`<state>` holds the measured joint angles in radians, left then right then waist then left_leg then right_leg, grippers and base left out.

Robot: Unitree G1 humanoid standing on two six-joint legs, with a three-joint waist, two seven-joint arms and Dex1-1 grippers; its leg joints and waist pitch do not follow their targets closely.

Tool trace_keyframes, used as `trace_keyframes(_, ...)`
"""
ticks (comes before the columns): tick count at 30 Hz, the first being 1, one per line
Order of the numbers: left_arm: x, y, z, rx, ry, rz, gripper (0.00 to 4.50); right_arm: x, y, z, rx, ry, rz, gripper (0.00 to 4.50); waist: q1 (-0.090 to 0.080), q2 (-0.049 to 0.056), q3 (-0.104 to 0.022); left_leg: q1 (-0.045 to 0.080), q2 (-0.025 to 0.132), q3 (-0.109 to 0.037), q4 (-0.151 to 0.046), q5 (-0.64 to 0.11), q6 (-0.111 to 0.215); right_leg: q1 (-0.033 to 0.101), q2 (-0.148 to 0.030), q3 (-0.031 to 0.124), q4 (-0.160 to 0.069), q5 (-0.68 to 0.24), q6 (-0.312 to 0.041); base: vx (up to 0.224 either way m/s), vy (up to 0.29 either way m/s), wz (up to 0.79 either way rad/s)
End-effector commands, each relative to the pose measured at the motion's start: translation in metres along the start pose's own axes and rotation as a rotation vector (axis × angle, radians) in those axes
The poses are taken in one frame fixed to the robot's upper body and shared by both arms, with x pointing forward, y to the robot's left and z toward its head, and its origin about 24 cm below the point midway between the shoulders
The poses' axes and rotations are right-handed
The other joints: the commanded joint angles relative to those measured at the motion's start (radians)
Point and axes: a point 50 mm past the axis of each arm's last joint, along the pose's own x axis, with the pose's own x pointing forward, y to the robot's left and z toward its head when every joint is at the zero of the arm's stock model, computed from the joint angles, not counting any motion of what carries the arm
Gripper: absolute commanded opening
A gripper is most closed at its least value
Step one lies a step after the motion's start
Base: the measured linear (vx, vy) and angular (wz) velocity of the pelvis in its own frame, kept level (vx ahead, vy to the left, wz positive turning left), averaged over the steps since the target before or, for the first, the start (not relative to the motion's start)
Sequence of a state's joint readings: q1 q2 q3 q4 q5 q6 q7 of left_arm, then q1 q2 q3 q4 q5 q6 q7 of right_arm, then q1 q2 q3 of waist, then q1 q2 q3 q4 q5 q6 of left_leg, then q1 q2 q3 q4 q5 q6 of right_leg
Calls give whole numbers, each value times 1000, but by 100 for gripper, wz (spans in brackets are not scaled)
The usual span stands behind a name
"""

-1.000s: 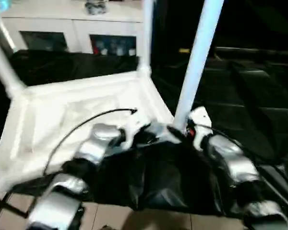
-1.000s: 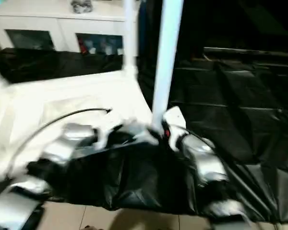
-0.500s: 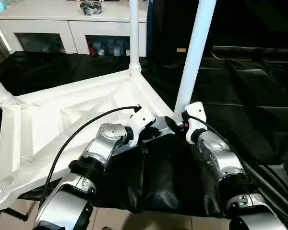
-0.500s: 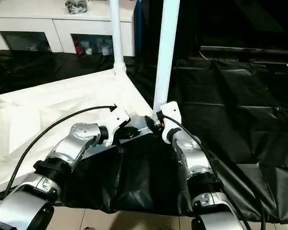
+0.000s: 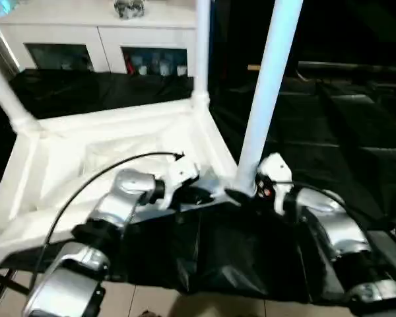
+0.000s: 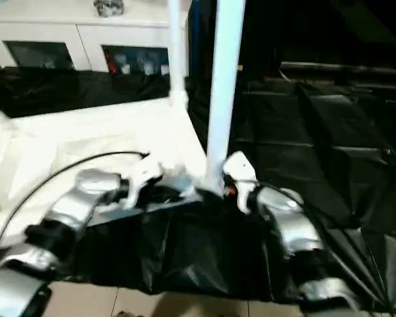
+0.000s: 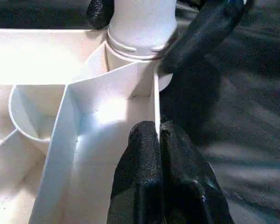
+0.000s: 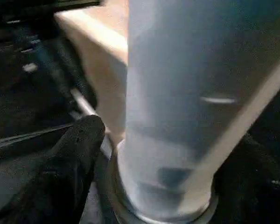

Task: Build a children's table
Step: Rotate leg to tighten

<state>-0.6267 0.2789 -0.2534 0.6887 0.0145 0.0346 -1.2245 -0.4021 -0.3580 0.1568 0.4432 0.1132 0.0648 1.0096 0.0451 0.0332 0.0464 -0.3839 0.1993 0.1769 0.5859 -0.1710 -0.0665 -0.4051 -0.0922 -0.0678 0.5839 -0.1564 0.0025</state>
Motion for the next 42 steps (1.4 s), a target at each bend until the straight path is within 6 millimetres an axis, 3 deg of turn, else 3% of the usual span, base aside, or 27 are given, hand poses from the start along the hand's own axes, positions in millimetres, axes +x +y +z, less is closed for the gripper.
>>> trace_keyframes(1, -2, 0, 22, 97, -69, -46, 0, 7, 19, -2, 9, 16, 171, 330, 3, -4, -63, 19, 32, 0, -72, -292, 71, 47, -44, 34, -67, -271, -247, 0, 0, 0)
trace_keyframes(5, -8, -1, 19, 85, -53, -87, 0, 5, 23, -2, 15, 30, 215, 291, 12, -5, -64, 21, 32, -1, -73, -289, 58, 46, -45, 35, -65, -276, -245, 0, 0, 0)
trace_keyframes(16, -11, -2, 15, 84, -37, -100, 0, 6, 33, -4, 25, 36, 265, 214, 15, -2, -65, 20, 32, -2, -75, -282, 48, 46, -45, 36, -62, -255, -245, 0, 0, 0)
trace_keyframes(22, -4, 3, 15, 77, -34, -11, 0, 10, 35, -8, 49, 27, 205, 201, 15, 0, -61, 26, 31, -2, -77, -322, 32, 42, -45, 37, -70, -310, -232, 0, 0, 0)
trace_keyframes(30, 9, 7, 19, 60, -49, 87, 0, 21, 38, -11, 59, 2, 117, 199, 6, -3, -53, 31, 27, -9, -81, -409, 7, 34, -48, 34, -91, -474, -174, 0, 0, 0)
trace_keyframes(35, 16, 14, 20, 42, -37, 205, 0, 35, 24, -15, 83, 28, -129, 198, -6, -4, -51, 33, 22, -16, -80, -435, -7, 28, -52, 27, -103, -577, -128, 0, 0, 0)
trace_keyframes(37, 20, 18, 23, 18, -38, 277, 0, 43, 15, -17, 123, 41, -285, 197, -20, -3, -50, 28, 20, -20, -83, -446, -16, 28, -49, 22, -104, -589, -122, 0, 0, 0)
trace_keyframes(39, 28, 24, 30, -20, -59, 364, 0, 55, 11, -15, 161, 41, -391, 197, -30, -1, -48, 32, 16, -23, -81, -473, -21, 25, -47, 15, -110, -620, -108, 0, 0, 0)
trace_keyframes(42, 34, 26, 35, -38, -73, 410, 0, 65, 12, -11, 182, 36, -435, 197, -37, -3, -49, 33, 12, -26, -79, -489, -6, 24, -48, 12, -121, -638, -93, 0, 0, 0)
